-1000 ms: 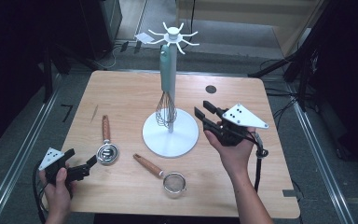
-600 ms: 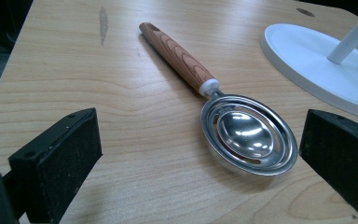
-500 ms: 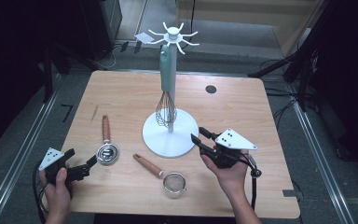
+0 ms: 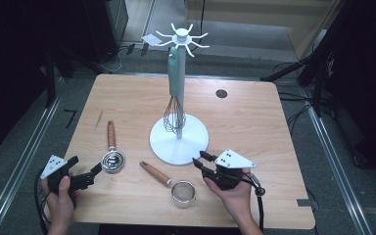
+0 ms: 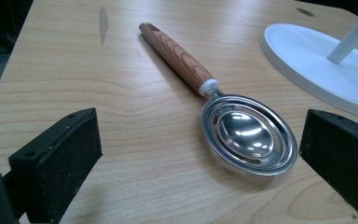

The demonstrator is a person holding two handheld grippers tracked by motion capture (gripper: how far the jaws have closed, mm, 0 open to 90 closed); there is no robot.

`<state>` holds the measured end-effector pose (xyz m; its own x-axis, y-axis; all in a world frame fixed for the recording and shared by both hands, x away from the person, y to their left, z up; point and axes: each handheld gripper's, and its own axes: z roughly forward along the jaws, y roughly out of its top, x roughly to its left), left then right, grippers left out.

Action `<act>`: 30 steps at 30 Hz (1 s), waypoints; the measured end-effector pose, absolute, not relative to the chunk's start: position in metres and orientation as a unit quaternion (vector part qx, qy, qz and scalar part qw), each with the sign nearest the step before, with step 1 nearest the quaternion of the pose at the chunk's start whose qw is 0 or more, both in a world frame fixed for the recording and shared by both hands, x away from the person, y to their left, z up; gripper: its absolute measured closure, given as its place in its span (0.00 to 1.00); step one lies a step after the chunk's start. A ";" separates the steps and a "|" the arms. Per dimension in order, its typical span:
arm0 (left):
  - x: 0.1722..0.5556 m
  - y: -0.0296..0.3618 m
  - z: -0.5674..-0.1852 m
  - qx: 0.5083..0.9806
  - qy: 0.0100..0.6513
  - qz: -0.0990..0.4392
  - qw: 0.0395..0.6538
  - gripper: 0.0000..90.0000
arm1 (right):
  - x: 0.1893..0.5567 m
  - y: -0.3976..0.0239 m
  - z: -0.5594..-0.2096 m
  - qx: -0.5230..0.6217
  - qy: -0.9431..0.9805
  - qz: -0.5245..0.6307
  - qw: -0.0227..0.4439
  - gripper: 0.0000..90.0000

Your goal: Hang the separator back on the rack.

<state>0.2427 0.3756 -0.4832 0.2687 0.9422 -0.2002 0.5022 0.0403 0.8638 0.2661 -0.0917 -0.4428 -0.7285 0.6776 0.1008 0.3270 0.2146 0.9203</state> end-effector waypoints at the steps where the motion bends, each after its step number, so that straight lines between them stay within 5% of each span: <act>1: 0.243 0.376 -0.483 0.650 0.555 0.238 0.461 0.00 | 0.261 -0.086 -0.448 0.319 0.773 0.528 0.147 0.82; 7: 0.242 0.376 -0.483 0.650 0.553 0.234 0.466 0.00 | 0.245 -0.075 -0.464 0.316 0.799 0.504 0.085 1.00; 16: 0.242 0.375 -0.483 0.649 0.553 0.236 0.466 0.00 | 0.234 -0.060 -0.485 0.315 0.839 0.441 0.049 1.00; 30: 0.242 0.376 -0.483 0.650 0.552 0.235 0.467 0.00 | 0.238 -0.069 -0.495 0.323 0.857 0.397 0.057 1.00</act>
